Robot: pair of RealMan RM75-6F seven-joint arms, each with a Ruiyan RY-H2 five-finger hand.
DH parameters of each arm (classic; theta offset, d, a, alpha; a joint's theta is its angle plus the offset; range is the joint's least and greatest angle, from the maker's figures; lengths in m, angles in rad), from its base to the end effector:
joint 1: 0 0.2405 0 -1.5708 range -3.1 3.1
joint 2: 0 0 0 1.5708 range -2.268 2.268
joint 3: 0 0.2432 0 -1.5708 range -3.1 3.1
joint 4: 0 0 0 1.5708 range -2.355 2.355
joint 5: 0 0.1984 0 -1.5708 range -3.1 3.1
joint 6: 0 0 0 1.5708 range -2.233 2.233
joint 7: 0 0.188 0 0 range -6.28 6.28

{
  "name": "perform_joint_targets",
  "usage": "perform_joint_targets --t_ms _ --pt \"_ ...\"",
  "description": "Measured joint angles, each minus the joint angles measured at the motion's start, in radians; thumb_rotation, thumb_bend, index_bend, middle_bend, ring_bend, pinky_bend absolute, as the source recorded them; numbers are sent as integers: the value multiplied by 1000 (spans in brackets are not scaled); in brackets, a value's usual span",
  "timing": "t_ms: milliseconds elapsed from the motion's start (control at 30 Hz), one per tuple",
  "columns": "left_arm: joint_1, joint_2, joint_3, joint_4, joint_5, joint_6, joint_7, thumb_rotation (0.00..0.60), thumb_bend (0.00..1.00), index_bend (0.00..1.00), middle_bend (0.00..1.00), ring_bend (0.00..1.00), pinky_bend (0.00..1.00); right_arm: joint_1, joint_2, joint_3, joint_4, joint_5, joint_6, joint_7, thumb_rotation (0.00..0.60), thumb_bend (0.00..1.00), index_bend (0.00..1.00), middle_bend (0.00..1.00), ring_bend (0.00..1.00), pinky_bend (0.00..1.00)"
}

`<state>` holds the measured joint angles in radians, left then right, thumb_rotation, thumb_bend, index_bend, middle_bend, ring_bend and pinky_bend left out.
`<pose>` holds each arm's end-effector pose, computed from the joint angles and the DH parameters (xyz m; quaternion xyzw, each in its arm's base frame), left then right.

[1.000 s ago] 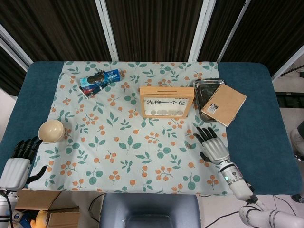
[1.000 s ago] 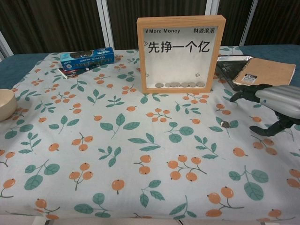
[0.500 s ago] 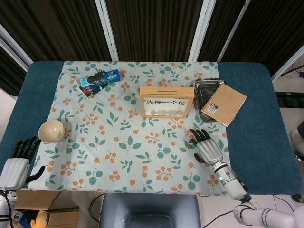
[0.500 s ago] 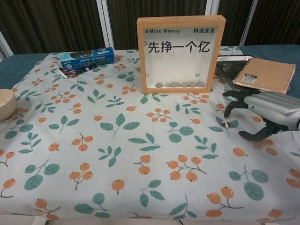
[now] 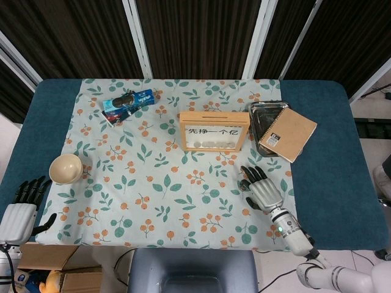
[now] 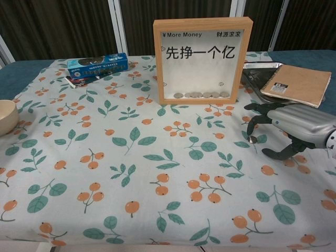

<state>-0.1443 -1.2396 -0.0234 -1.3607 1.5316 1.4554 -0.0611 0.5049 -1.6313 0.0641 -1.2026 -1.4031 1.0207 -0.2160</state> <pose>-0.3170 0.2396 0.1389 -0.6322 -0.3587 -0.3735 0.5763 -0.2294 -0.3265 -0.0382 0.7604 -0.3494 0.3115 0.4502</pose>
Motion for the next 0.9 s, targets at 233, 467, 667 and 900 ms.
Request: perform_joint_targets --t_ms 233,467,667,900 --pt "0 0 1 0 1 0 1 576 298 0 0 0 0 0 -9 -4 10 6 -4 -8 600 544 470 0 0 0" --pt "-1 0 1 0 -1 -3 3 574 298 0 0 0 0 2 -15 -5 19 9 -4 -12 600 544 472 0 0 0" --pt "-3 -3 1 5 -3 -8 2 575 297 0 0 0 0 5 -24 -1 30 15 -4 -13 600 544 509 0 0 0" --pt "-4 -5 0 15 -6 -11 -4 575 297 0 0 0 0 8 -36 5 46 19 -1 -12 600 544 579 0 0 0"
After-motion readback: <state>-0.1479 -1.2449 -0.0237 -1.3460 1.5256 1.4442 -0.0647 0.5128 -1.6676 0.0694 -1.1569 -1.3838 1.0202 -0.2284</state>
